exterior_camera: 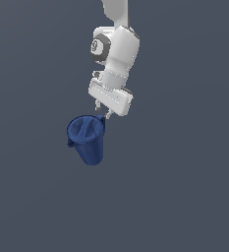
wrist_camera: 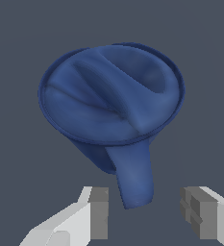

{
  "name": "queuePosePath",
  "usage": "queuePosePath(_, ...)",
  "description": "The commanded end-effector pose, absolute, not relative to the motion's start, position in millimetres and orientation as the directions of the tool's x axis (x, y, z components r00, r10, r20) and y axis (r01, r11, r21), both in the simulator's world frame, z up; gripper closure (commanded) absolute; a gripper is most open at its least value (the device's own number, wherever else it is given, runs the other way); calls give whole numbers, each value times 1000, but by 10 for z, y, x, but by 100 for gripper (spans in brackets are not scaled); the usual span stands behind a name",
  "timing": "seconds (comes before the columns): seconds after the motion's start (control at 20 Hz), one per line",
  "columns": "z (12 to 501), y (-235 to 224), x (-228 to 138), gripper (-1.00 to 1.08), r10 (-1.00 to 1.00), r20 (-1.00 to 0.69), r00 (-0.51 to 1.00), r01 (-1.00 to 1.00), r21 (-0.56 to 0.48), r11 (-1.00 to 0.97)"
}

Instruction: Pick up the object and move it to a goal position.

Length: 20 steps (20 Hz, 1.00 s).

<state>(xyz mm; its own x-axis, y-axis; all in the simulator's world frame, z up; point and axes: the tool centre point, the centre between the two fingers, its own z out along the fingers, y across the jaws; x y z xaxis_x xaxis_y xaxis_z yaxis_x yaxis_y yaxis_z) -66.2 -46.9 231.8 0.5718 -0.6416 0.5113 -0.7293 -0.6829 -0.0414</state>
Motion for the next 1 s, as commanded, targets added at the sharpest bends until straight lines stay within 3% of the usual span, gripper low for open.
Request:
queuePosePath(0.0,2281,-447,-684,-20,-656,513,553,-738,-63,-672)
queuePosePath(0.95,2156,-399,-731,-20,-691,510,512,-756,-113,-644)
